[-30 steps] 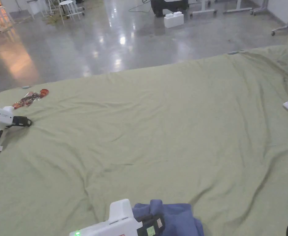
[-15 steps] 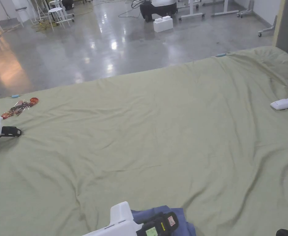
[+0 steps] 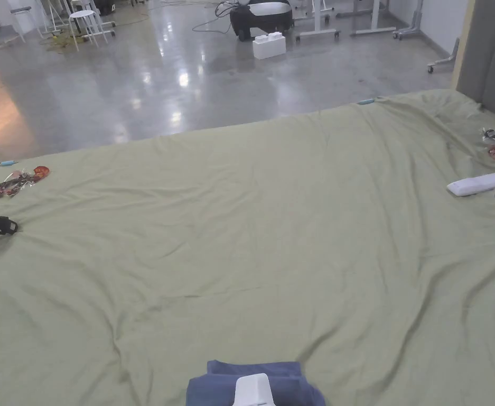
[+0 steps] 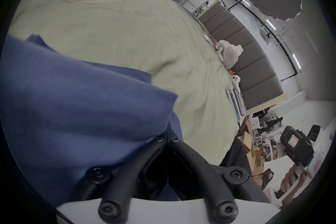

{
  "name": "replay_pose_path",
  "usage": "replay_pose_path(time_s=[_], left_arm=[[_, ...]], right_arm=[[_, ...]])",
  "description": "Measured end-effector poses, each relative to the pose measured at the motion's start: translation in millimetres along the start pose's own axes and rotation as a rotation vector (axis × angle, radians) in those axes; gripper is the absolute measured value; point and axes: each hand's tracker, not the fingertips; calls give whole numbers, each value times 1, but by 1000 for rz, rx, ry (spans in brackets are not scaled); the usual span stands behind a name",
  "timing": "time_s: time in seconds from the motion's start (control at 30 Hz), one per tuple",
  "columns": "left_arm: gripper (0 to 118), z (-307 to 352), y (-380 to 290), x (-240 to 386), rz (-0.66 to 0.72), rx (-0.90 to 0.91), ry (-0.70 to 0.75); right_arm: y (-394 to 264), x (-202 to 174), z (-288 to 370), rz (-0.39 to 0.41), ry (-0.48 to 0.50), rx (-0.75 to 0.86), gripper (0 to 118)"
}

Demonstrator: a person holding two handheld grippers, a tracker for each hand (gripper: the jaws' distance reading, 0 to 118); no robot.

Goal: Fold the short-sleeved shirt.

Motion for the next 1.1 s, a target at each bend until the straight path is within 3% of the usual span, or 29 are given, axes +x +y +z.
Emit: replay_pose_path(time_s=[0.13, 0.27, 0.33, 0.43, 0.5, 0.57, 0.67, 0.83, 1.0, 1.07, 1.1], left_arm=[[0, 20, 7, 9, 3, 33, -35], [6, 96, 9, 20, -29, 219, -170], [26, 135, 7, 15, -46, 294, -149], [73, 176, 3, -1, -5, 328, -22], [90, 193, 1, -20, 10, 338, 41], [92, 203, -3, -36, 39, 339, 89], [94, 207, -4, -65, 111, 332, 99], [97, 171, 4, -101, 273, 280, -9], [97, 121, 13, -107, 228, 179, 7], [90, 110, 15, -106, 234, 155, 2], [75, 109, 14, -106, 240, 160, -21]], right_arm=[[-2, -23, -33, 51, 109, -69, 0], [1, -57, -82, 130, 218, -138, 0], [4, -75, -111, 144, 278, -198, 0], [2, -94, -150, 186, 332, -278, 0], [-5, -100, -183, 215, 262, -381, 0], [-18, -94, -213, 204, 154, -503, 0], [-24, -78, -222, 77, 197, -481, 0], [-18, -80, -222, 104, 199, -511, 0], [-21, -80, -219, 90, 192, -498, 0], [-22, -79, -219, 70, 186, -496, 0], [-22, -80, -219, 68, 184, -495, 0]])
